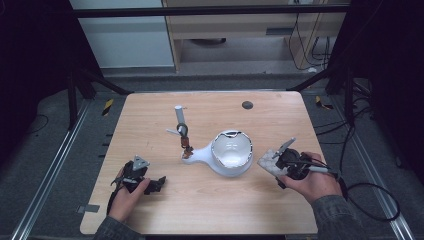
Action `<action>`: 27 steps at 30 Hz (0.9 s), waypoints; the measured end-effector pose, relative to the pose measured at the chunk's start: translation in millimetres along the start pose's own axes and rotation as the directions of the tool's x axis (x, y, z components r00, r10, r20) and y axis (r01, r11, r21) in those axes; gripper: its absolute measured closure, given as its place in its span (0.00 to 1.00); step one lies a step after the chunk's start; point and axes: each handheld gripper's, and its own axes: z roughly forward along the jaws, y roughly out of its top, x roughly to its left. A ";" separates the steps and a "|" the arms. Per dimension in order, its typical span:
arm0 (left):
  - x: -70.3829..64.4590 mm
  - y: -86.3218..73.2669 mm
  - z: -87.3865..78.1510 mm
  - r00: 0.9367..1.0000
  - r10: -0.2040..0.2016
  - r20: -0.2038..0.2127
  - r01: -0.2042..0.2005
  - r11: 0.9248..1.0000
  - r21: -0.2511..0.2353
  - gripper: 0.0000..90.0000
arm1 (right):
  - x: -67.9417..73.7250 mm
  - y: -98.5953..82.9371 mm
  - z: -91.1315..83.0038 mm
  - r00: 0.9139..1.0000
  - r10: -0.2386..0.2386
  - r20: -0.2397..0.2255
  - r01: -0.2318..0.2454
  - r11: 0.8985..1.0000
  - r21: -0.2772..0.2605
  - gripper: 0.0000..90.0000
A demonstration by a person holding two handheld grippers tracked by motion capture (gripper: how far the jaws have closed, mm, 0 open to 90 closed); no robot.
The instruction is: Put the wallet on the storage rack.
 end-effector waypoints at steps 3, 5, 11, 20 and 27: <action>0.0 0.1 0.1 1.000 0.001 0.001 -0.001 1.000 0.000 0.00 | 2.1 5.7 -4.9 1.000 -0.011 0.006 0.011 1.000 -0.005 0.34; 0.0 0.1 0.2 1.000 0.002 0.002 -0.002 1.000 0.000 0.00 | 3.3 9.4 -7.2 1.000 -0.019 0.011 0.019 1.000 -0.003 0.34; 0.0 0.2 0.3 1.000 0.002 0.002 -0.002 1.000 0.000 0.00 | 5.7 22.2 -11.4 0.999 -0.049 0.021 0.049 0.999 0.005 0.34; 0.0 0.3 0.4 1.000 0.001 0.001 -0.001 1.000 -0.003 0.00 | 6.2 41.1 -18.1 0.996 -0.079 0.042 0.079 0.997 0.005 0.35; 0.1 0.3 0.4 1.000 0.003 0.002 -0.003 1.000 -0.002 0.00 | 11.8 55.7 -17.6 0.993 -0.108 0.044 0.108 0.994 0.006 0.35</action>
